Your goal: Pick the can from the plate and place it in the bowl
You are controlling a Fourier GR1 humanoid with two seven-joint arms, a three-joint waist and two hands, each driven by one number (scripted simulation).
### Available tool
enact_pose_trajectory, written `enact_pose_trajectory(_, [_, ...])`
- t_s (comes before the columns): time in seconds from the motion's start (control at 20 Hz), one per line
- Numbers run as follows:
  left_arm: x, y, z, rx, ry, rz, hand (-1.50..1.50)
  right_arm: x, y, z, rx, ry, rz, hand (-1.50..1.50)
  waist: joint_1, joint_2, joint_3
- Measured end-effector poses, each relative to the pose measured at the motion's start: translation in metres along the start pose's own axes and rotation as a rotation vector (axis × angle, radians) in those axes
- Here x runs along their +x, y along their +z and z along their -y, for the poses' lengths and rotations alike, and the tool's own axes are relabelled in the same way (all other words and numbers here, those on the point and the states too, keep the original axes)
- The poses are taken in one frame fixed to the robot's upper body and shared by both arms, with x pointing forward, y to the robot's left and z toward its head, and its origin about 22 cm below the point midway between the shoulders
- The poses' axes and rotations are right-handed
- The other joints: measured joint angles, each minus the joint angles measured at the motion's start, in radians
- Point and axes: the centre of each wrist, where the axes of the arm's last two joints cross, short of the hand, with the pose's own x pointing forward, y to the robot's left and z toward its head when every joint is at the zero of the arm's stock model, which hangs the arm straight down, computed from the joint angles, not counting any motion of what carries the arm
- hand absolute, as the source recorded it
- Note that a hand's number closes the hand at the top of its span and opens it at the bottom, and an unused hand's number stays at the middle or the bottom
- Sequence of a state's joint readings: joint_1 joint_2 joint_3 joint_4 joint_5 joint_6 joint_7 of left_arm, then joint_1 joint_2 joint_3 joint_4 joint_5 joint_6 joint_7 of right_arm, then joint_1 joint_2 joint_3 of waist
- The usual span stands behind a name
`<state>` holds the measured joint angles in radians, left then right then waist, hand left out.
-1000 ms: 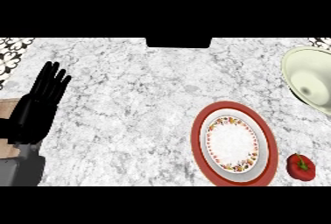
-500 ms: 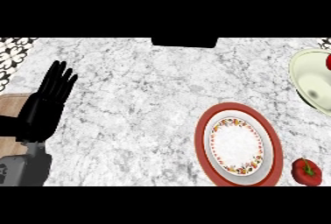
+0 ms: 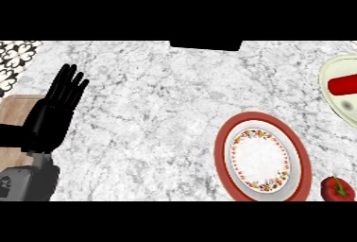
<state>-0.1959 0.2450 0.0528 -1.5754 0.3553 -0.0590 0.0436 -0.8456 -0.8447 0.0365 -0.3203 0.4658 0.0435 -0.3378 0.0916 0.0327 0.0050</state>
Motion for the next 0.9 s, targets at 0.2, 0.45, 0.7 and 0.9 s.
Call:
enact_pose_trajectory(0.2, [0.002,-0.004,0.001,-0.002,-0.001,0.002,0.0,0.0,-0.003,-0.014,0.1,-0.056,0.025,-1.5,0.003,0.005,0.002])
enact_pose_trajectory(0.45, [0.0,-0.002,0.0,0.001,0.001,0.006,0.0,0.003,-0.007,-0.017,0.068,-0.234,0.118,-1.5,-0.001,0.005,0.003])
enact_pose_trajectory(0.7, [-0.002,0.001,-0.002,0.014,-0.002,0.005,0.0,-0.002,-0.005,-0.001,-0.048,-0.536,0.161,-1.5,-0.013,0.002,0.004])
enact_pose_trajectory(0.9, [-0.002,0.001,-0.004,0.019,0.002,0.007,0.0,-0.02,0.006,0.019,-0.131,-0.681,0.145,-1.5,-0.02,0.004,0.004])
